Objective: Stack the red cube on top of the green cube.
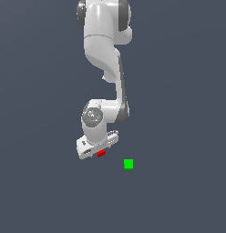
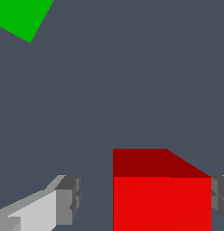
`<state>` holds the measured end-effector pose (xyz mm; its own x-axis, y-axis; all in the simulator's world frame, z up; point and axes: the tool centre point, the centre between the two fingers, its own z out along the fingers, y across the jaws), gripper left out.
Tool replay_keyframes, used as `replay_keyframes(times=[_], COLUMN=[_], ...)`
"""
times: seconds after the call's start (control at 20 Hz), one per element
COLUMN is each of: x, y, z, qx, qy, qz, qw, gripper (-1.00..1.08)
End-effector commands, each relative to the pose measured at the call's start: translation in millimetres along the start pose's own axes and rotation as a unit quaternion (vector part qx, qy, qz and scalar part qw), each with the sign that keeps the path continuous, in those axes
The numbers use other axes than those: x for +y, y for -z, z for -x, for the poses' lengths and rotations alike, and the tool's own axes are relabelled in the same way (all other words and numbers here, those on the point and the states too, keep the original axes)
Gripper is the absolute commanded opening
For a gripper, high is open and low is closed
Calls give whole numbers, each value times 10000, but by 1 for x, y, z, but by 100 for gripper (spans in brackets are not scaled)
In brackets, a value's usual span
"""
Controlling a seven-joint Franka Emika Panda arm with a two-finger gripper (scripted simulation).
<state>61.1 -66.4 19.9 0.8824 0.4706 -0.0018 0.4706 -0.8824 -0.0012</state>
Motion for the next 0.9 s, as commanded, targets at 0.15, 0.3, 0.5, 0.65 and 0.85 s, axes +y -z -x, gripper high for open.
replay_keyframes(times=[0.15, 0.3, 0.5, 0.65, 0.85], x=[1, 1, 1, 1, 0], y=[0, 0, 0, 1, 11], z=[-1, -1, -1, -1, 0], qx=[8, 8, 8, 8, 8], qy=[0, 0, 0, 0, 0], qz=[6, 6, 6, 6, 6], qw=[10000, 10000, 10000, 10000, 10000], gripper=[-100, -100, -100, -100, -100])
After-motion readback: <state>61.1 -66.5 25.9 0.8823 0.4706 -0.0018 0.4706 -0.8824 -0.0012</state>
